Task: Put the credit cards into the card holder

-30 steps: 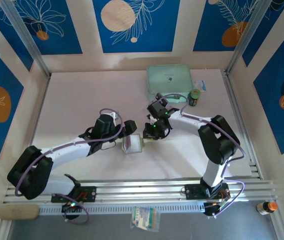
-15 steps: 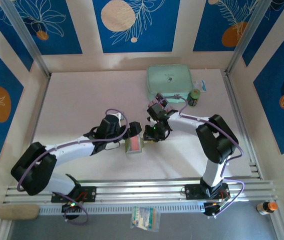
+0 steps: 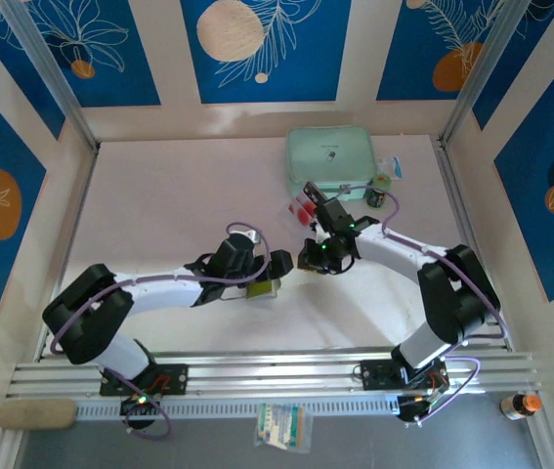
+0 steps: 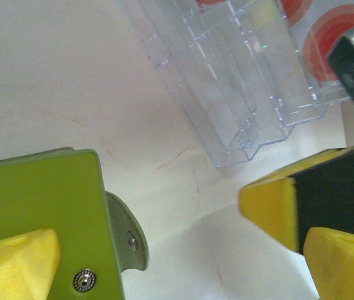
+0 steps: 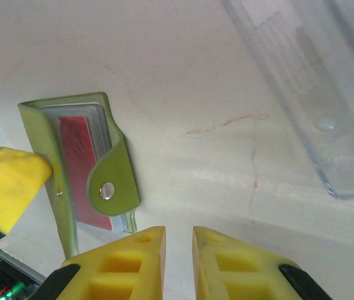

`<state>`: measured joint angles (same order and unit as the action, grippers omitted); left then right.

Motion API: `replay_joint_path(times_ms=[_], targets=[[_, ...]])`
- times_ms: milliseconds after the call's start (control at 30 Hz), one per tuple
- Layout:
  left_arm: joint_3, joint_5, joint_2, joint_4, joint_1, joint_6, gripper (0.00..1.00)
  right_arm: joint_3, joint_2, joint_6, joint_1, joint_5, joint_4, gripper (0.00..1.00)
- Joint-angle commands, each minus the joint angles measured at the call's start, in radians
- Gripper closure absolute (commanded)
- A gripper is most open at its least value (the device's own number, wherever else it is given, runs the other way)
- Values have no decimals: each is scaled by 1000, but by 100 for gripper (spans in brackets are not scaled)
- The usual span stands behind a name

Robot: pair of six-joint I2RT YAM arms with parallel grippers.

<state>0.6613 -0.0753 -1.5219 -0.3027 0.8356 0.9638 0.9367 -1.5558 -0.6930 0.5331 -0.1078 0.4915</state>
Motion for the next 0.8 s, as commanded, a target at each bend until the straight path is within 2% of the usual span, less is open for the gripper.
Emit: replay_joint_path(times_ms=[0,167,267,467,600,767], targets=[[-21,60,-41,9,18,-2,0,-23,51,-25,-8,-20,42,82],[-34,61,-90,23,25,16,0,-33,78,-36,-14,-43,51,82],[-24,50,-69,37,26,34,0,-41,96,-46,-15,-71,46,82],[106,60,41,235,15,-39,0,-49,137,-65,-9,-99,39,82],[200,26,87,346,-28,-92,0,-36,150,-78,25,-93,34,83],[281,-16,147,471,-115,-168,0,28,132,-108,114,-33,35,85]])
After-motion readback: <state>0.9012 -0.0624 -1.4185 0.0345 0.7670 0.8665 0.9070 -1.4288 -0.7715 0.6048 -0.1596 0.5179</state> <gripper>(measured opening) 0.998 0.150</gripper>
